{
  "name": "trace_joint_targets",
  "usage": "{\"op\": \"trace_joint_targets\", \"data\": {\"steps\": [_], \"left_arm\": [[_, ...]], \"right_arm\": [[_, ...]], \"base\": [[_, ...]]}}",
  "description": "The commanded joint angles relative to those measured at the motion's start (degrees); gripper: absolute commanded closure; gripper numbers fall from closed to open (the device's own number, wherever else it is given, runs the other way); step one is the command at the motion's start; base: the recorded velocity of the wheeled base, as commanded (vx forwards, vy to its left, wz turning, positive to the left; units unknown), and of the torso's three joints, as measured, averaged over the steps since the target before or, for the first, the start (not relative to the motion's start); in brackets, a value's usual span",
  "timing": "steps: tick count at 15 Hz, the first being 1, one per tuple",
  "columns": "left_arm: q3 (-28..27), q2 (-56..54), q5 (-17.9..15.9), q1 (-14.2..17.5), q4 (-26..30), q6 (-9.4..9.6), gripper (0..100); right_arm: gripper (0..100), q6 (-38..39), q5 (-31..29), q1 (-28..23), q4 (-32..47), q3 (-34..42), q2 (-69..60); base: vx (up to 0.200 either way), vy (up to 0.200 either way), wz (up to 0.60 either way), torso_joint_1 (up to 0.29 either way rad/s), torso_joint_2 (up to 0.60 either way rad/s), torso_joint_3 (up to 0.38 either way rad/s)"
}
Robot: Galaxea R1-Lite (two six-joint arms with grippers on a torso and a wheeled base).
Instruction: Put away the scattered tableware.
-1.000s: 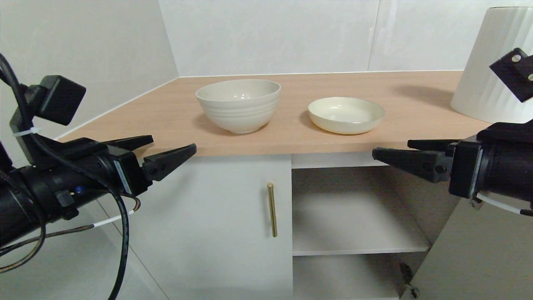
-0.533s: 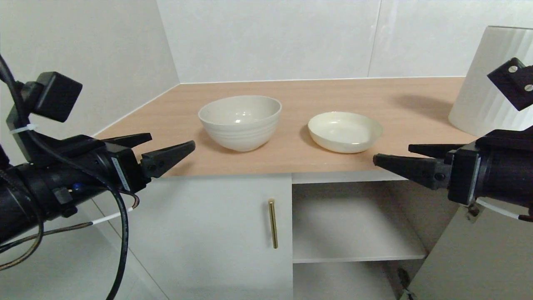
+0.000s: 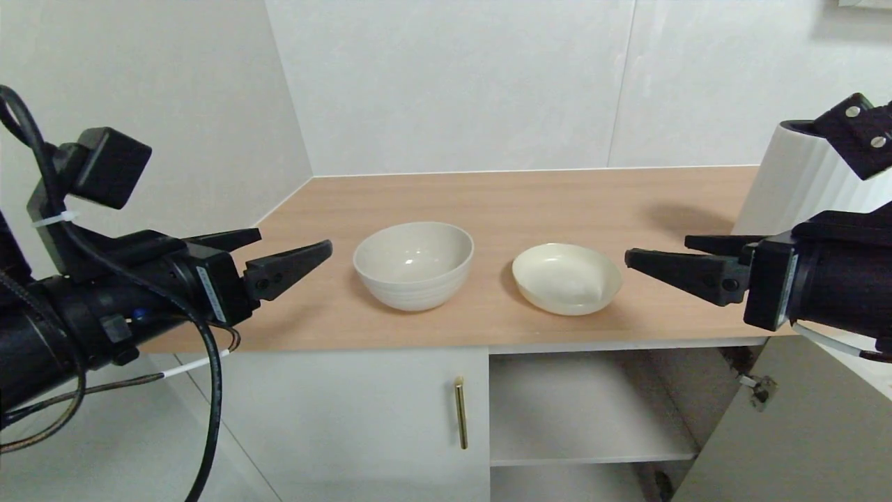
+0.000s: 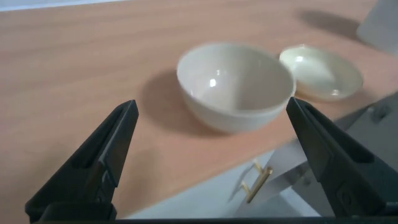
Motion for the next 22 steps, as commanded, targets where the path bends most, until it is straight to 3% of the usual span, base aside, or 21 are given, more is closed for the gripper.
{"op": "trace_joint_targets", "data": {"steps": [1,4,6,7,8,9,10,11,12,13,14,15,17,19,22], "left_arm": [[0.0,0.8,0.0,0.0,0.0,-0.02,0],[-1.3,1.6,0.0,0.0,0.0,-0.02,0],[-5.4,4.4,0.4,0.1,1.7,-0.19,0],[-7.9,5.2,0.9,0.1,6.5,-1.95,0],[-8.4,5.3,1.2,0.1,7.5,-2.48,0],[-13.8,5.5,1.8,0.1,16.0,-6.52,0],[-17.7,6.6,1.7,0.1,20.0,-9.51,0],[-21.2,8.7,1.9,0.2,23.1,-11.01,0],[-21.9,9.2,1.9,0.3,23.9,-11.18,0],[-24.6,11.2,2.2,0.9,28.3,-11.36,0],[-24.6,11.2,2.2,0.9,28.3,-11.36,0],[-28.2,16.2,7.4,1.0,34.4,-11.62,0],[-29.9,19.4,10.4,0.8,34.4,-12.15,0],[-31.0,21.9,10.8,-0.3,34.5,-13.29,0],[-31.7,24.6,13.3,-1.7,34.4,-13.29,0]], "right_arm": [[0,0.0,0.0,0.0,-0.5,0.0,1.5],[0,0.2,-0.2,-0.1,-4.8,-0.5,4.0],[0,1.9,-3.5,-0.1,-3.3,-5.0,6.8],[0,5.5,-7.4,-0.2,1.2,-8.8,8.8],[0,6.0,-7.8,-0.3,2.0,-9.7,9.1],[0,9.8,-8.0,-3.0,7.6,-12.8,11.0],[0,9.9,-7.1,-4.4,8.8,-13.4,12.7],[0,10.1,-7.0,-4.9,8.9,-13.5,14.2],[0,10.2,-7.0,-4.9,9.0,-13.6,14.6],[0,11.1,-7.3,-4.9,9.8,-14.4,16.0],[0,11.1,-7.3,-4.9,9.8,-14.4,16.0],[0,12.3,-11.2,-4.9,13.7,-17.8,18.5],[0,12.3,-14.9,-4.9,13.6,-17.9,18.9],[0,12.3,-15.3,-4.9,13.6,-18.0,18.7],[0,12.3,-15.3,-4.9,13.6,-17.8,18.8]], "base": [[0.000,0.000,0.00,0.163,-0.48,-0.315],[0.000,0.000,0.00,0.082,-0.23,-0.154],[0.000,0.000,0.00,0.016,-0.03,-0.021],[0.000,0.000,0.00,0.000,0.00,0.000],[0.000,0.000,0.00,0.000,0.00,0.000],[0.000,0.000,0.00,0.000,0.00,0.000],[0.000,0.000,0.00,0.000,0.00,0.000],[0.000,0.000,0.00,0.000,0.00,0.000],[0.000,0.000,0.00,0.000,0.00,0.000],[0.000,0.000,0.00,0.000,0.00,0.000],[0.000,0.000,0.00,0.000,0.00,0.000],[0.000,0.000,0.00,0.000,0.00,0.000],[0.000,0.000,0.00,0.000,0.00,0.000],[0.000,0.000,0.00,0.000,0.00,0.000],[0.000,0.000,0.00,0.000,0.00,0.000]]}}
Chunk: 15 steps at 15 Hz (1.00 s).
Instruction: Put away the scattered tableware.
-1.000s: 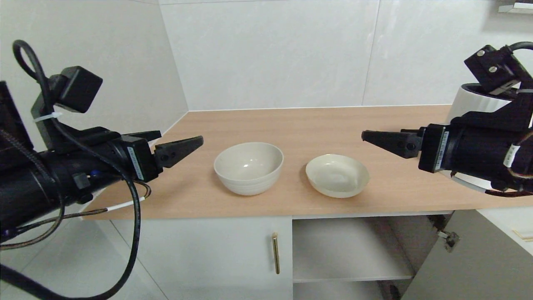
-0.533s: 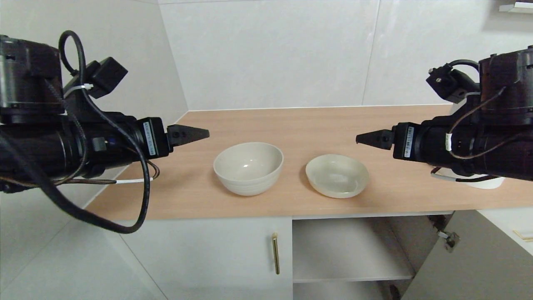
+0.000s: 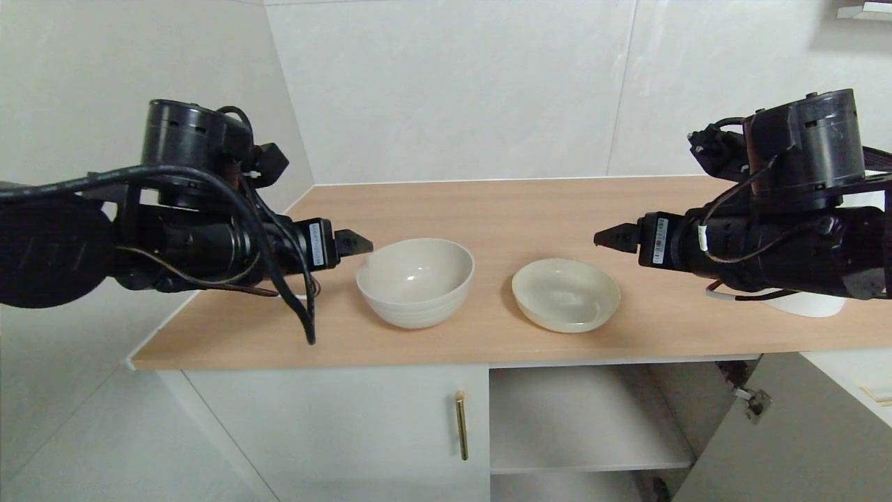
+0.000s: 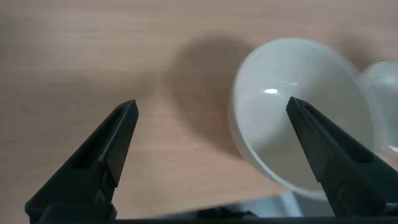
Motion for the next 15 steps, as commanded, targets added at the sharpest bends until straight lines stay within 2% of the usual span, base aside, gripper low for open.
{"op": "trace_joint_targets", "data": {"steps": [1,7,8,15], "left_arm": [[-0.8,3.3,0.6,-1.1,-0.1,-0.01,0],[-1.8,6.1,2.9,-3.3,-0.1,0.25,0],[-1.9,6.4,3.5,-3.3,-0.1,0.25,100],[-2.0,6.5,3.8,-4.0,-0.2,-0.01,100]], "right_arm": [[0,0.0,0.0,0.0,0.0,0.1,0.1],[0,0.0,-0.1,0.0,0.0,0.2,-0.1],[0,0.0,-0.1,0.0,0.0,0.2,-0.1],[0,-0.1,0.0,0.0,0.2,0.2,-0.7]], "base": [[0.000,0.000,0.00,0.000,0.00,0.000],[0.000,0.000,0.00,0.000,0.00,0.000],[0.000,0.000,0.00,0.000,0.00,0.000],[0.000,0.000,0.00,0.000,0.00,0.000]]}}
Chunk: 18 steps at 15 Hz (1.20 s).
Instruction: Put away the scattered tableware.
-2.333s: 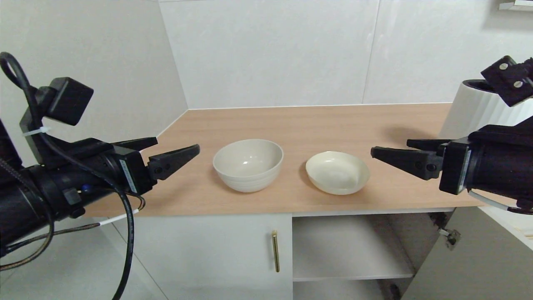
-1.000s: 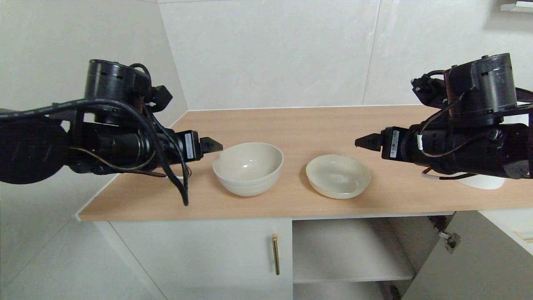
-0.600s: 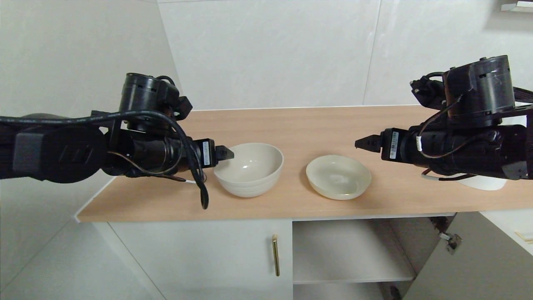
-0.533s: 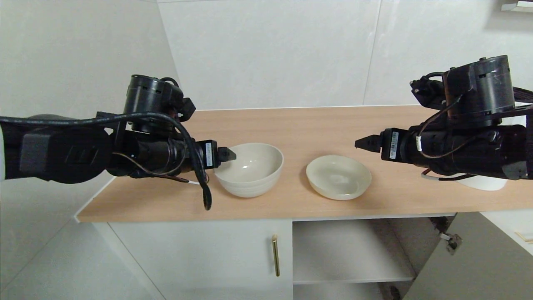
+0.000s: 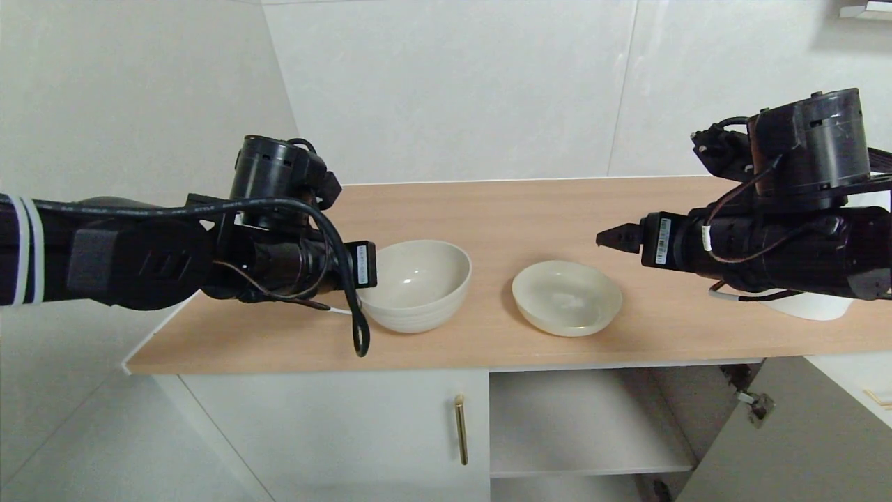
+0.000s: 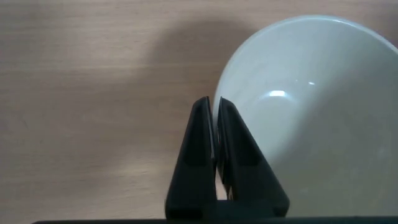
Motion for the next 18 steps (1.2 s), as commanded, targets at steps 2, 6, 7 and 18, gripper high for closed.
{"op": "trace_joint_targets", "data": {"steps": [2,6,7,18], "left_arm": [[0.1,-3.0,0.0,-0.2,0.1,-1.31,100],[0.8,-11.8,-0.3,-0.5,0.1,-4.29,100],[1.4,-13.3,-0.3,-0.5,0.1,-4.29,100],[1.8,-14.7,-0.3,-0.9,0.1,-4.29,100]], "right_arm": [[0,-0.1,0.0,0.0,0.3,0.0,0.2],[0,0.0,-0.8,0.0,9.8,-4.8,6.1],[0,0.2,-2.2,0.0,12.4,-6.3,8.1],[100,3.2,-3.7,0.0,10.3,-8.0,14.0]], "base": [[0.000,0.000,0.00,0.000,0.00,0.000],[0.000,0.000,0.00,0.000,0.00,0.000],[0.000,0.000,0.00,0.000,0.00,0.000],[0.000,0.000,0.00,0.000,0.00,0.000]]}}
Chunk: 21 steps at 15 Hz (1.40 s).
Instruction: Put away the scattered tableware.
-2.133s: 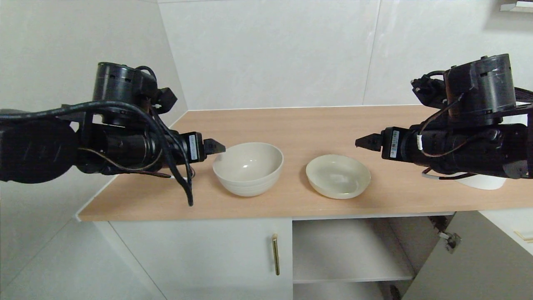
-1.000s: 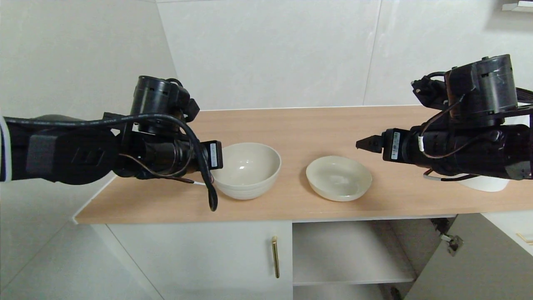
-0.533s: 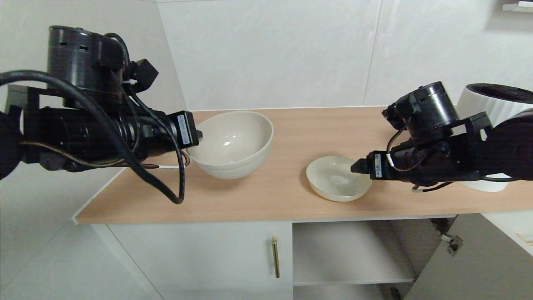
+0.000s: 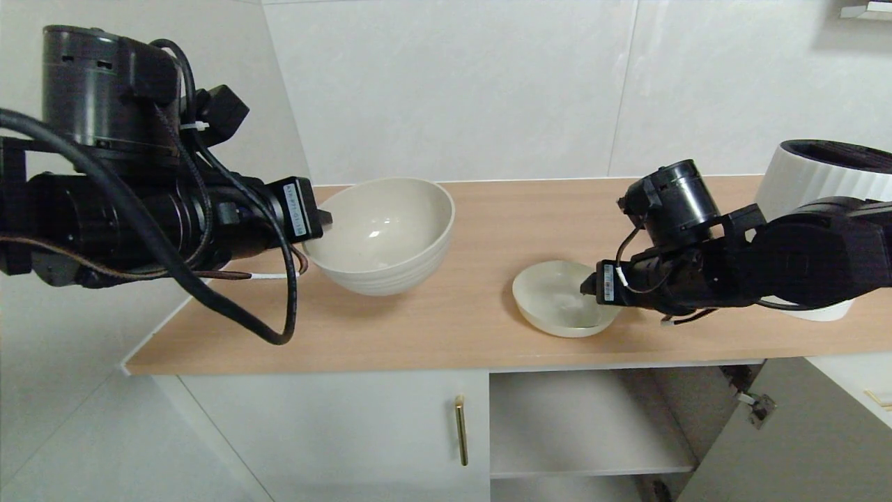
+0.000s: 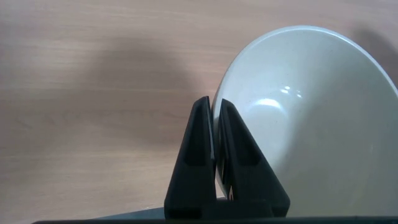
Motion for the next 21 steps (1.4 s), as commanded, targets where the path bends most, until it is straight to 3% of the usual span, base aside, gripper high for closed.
{"op": "trace_joint_targets", "data": {"steps": [1,6,9,10,15,17,21], "left_arm": [[0.0,0.1,0.0,-0.1,0.0,-0.02,100],[0.0,-0.2,0.0,-1.4,0.0,0.42,100],[1.1,-0.4,0.0,-3.4,0.0,0.69,100],[3.0,-0.5,0.1,-4.0,0.0,2.09,100],[8.9,-3.2,0.3,-7.2,0.0,2.18,100],[11.5,-3.1,0.3,-8.7,0.0,2.01,100],[12.0,-3.1,0.4,-10.1,0.0,1.83,100]], "right_arm": [[100,0.1,0.0,0.0,0.0,0.1,0.1],[100,0.1,0.5,0.1,0.3,0.3,-0.9],[100,0.1,2.5,0.5,4.6,0.5,-6.2],[100,0.1,3.6,1.2,7.8,0.6,-10.9],[100,0.1,7.8,3.3,13.1,2.3,-22.6],[100,3.6,7.8,5.5,15.7,3.8,-25.2],[100,5.5,7.3,7.1,15.5,8.5,-26.0]], "base": [[0.000,0.000,0.00,0.000,0.00,0.000],[0.000,0.000,0.00,0.000,0.00,0.000],[0.000,0.000,0.00,0.000,0.00,0.000],[0.000,0.000,0.00,0.000,0.00,0.000],[0.000,0.000,0.00,0.000,0.00,0.000],[0.000,0.000,0.00,0.000,0.00,0.000],[-0.050,0.000,0.00,-0.001,0.00,-0.001]]}}
